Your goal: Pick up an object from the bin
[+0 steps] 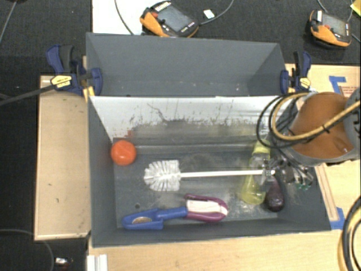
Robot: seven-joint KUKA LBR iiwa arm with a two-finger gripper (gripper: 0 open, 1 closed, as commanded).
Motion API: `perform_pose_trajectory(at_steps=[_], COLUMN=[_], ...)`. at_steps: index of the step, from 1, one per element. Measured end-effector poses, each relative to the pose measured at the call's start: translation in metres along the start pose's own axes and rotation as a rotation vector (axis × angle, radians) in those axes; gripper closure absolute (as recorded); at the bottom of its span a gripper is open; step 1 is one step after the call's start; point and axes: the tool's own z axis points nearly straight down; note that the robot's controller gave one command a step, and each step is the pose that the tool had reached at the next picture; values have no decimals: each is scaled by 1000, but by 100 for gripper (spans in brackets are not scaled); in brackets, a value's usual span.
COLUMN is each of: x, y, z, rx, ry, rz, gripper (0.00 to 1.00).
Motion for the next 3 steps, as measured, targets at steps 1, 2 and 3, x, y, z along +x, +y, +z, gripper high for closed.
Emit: perform_pose_trajectory(at_steps=[1,2,3], x=[-12,3,28], y=[-1,-4,-4], z=[17,9,8], rx=[-3,-1,-3], ry=[-13,11,-26], rz=[-87,-84,92], gripper=[100,100,100])
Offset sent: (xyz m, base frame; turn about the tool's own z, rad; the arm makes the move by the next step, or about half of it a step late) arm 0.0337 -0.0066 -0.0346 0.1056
